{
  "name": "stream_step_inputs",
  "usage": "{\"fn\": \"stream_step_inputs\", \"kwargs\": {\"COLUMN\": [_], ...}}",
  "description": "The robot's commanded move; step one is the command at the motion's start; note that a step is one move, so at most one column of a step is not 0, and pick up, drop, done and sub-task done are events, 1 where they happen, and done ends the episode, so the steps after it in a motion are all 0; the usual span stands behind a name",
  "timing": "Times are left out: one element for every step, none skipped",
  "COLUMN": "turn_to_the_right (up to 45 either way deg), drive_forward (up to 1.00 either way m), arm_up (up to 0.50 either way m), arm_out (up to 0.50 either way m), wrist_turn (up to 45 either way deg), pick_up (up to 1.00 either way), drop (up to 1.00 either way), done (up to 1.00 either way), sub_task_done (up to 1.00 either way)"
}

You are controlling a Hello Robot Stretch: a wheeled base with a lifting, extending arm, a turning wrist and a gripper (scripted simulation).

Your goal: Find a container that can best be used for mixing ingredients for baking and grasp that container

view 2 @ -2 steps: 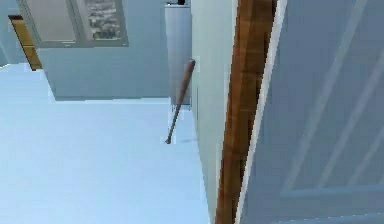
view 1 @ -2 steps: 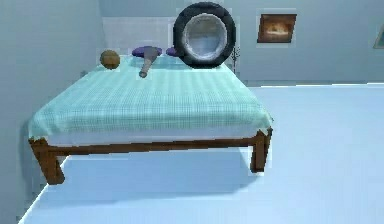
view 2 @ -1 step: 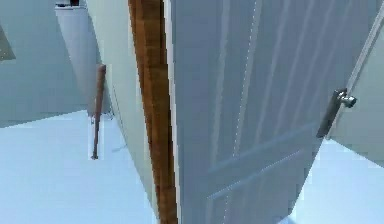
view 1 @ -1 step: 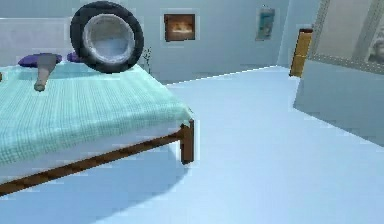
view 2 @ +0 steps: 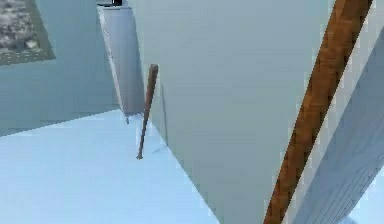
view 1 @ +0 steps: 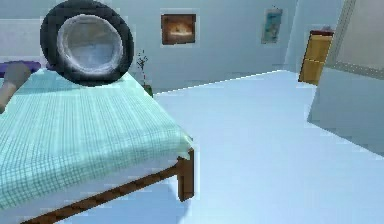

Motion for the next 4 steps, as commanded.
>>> {"fn": "stream_step_inputs", "kwargs": {"turn_to_the_right": [27.0, 0.0, 0.0, -12.0], "drive_forward": [0.00, 0.95, 0.55, 0.00], "arm_up": [0.00, 0.00, 0.00, 0.00], "arm_out": [0.00, 0.00, 0.00, 0.00], "wrist_turn": [0.0, 0.0, 0.0, 0.0], "pick_up": [0.00, 0.00, 0.00, 0.00], "drop": [0.00, 0.00, 0.00, 0.00], "done": [0.00, 0.00, 0.00, 0.00], "sub_task_done": [0.00, 0.00, 0.00, 0.00]}}
